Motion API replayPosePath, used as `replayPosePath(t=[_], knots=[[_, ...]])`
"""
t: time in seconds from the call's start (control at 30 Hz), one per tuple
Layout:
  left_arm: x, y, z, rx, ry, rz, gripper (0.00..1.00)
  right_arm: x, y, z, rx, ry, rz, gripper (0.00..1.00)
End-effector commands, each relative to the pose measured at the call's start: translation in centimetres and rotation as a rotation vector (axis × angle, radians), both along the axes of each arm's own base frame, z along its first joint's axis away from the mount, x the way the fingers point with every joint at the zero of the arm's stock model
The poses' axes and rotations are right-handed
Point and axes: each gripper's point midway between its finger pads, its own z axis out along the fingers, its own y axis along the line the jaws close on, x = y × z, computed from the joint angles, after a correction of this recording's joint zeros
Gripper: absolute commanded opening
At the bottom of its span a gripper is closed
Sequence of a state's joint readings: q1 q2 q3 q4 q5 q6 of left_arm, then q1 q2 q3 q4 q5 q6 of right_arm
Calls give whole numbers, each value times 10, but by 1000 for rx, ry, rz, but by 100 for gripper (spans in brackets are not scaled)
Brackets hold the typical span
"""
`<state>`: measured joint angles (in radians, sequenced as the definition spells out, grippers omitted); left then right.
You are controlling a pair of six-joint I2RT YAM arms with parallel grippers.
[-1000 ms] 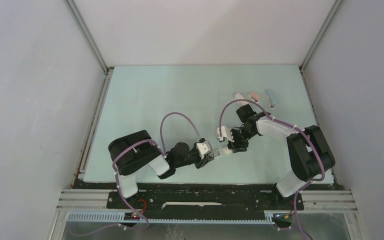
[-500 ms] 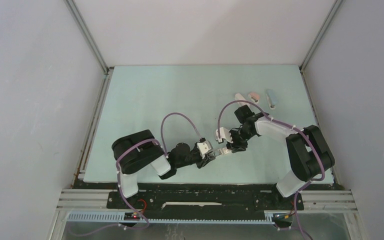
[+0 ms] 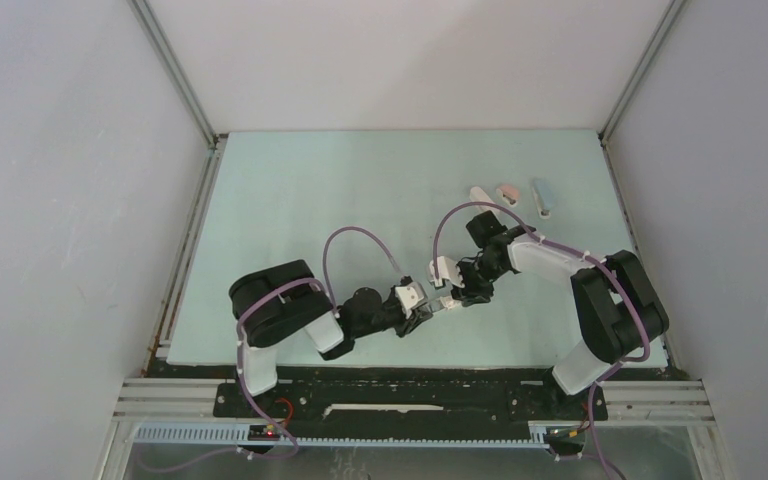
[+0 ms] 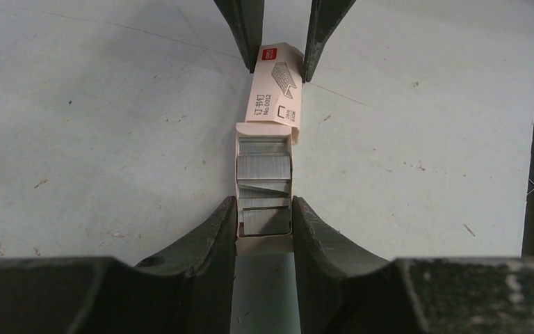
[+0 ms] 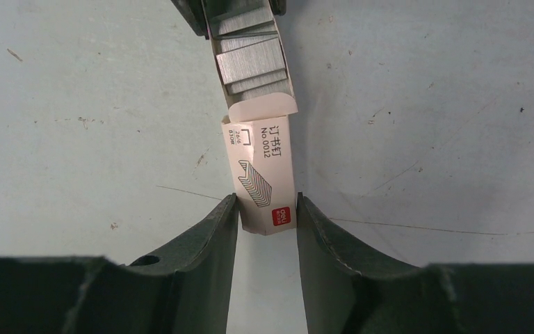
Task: Unload the staples from the stapler
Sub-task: Close the staple box at the center of the board.
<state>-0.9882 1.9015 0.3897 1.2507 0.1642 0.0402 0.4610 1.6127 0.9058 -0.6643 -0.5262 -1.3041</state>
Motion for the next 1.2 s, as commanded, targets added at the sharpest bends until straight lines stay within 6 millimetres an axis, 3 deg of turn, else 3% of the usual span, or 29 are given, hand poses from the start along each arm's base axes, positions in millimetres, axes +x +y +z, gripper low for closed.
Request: replayPosePath(t=[0.0, 0.67, 1.17], knots=[[2, -14, 9, -44, -10, -9, 37, -1, 3, -2, -3, 1, 5, 44], [-5, -21, 8, -56, 10, -42, 37, 0, 9, -2, -8, -11, -5, 43], [-18, -22, -5, 12, 9, -126, 36, 4, 11, 2, 4, -27, -18, 42]])
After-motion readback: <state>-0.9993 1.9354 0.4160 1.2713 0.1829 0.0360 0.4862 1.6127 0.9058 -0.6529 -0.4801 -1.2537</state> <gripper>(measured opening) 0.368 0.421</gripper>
